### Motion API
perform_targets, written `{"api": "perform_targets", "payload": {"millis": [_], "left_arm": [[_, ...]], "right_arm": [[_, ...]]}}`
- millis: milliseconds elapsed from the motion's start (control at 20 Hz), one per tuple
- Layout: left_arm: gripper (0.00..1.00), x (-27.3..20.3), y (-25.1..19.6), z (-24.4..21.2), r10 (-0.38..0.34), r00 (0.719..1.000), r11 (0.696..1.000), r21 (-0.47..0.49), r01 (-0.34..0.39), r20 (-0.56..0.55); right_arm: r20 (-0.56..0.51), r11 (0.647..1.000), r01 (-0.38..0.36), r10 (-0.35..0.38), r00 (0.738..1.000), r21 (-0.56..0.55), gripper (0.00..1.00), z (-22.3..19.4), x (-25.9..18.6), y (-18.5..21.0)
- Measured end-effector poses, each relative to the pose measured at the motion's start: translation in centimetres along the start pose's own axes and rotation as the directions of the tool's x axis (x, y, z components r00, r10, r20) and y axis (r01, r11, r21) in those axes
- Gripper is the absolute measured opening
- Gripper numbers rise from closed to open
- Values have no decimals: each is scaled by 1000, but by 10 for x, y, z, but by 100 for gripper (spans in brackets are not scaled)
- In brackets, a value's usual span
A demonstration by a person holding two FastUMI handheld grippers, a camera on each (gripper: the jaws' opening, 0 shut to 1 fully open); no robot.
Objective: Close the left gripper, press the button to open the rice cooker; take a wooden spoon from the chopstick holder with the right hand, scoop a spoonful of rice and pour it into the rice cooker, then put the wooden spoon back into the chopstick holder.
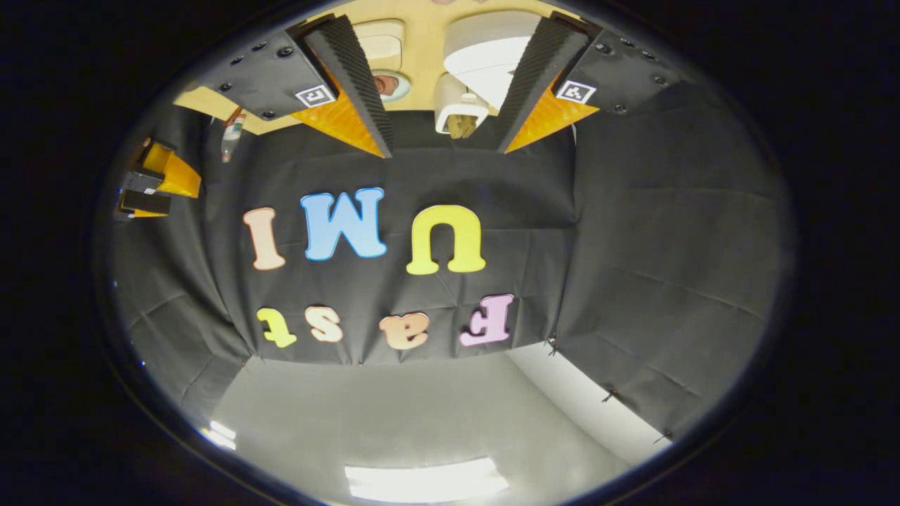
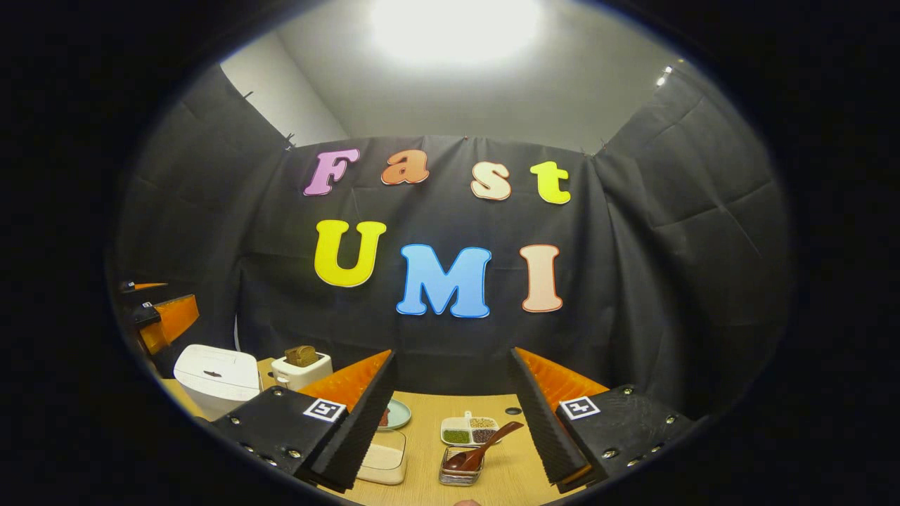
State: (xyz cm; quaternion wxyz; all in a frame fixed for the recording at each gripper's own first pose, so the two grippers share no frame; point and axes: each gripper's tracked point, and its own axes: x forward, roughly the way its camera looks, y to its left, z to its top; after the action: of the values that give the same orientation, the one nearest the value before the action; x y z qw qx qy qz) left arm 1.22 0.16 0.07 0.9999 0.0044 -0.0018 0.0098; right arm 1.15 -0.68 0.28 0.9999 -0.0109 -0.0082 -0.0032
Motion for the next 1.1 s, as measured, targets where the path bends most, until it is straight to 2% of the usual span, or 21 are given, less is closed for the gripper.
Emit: {"api": "perform_targets", "payload": {"millis": [50,250,350,400,650,750,850,950,1050,1100], "left_arm": [[94,2,1,0,2,1000,1000,1,-2,-1],[94,5,4,-3,15,1000,1000,3,-15,-2],[98,7,6,-2,22,1000,1000,9,-22,1],[94,8,6,-2,24,1000,1000,11,-24,3],[94,11,7,-1,30,1000,999,22,-30,6],[98,13,7,1,32,999,999,21,-32,11],[98,13,9,2,39,999,999,27,-39,19],[93,17,16,6,58,998,997,42,-60,34],[71,16,24,12,88,995,994,54,-91,56],[69,16,30,13,105,993,992,60,-108,60]], "right_arm": [[-1,1000,-1,1,1000,-2,95,-1,1,0],[7,1000,5,-5,1000,-5,95,1,4,-1],[12,1000,6,-6,1000,-6,95,1,6,-1],[12,1000,6,-6,1000,-5,95,2,7,-1],[12,1000,6,-6,1000,-6,95,0,7,-1],[14,1000,10,-9,1000,-6,95,0,7,-3],[10,1000,12,-12,1000,-7,95,-2,6,-5],[7,1000,16,-16,1000,-10,95,-3,6,-7],[6,1000,18,-17,1000,-12,95,-3,5,-8],[5,1000,18,-18,1000,-14,95,-2,5,-8]]}}
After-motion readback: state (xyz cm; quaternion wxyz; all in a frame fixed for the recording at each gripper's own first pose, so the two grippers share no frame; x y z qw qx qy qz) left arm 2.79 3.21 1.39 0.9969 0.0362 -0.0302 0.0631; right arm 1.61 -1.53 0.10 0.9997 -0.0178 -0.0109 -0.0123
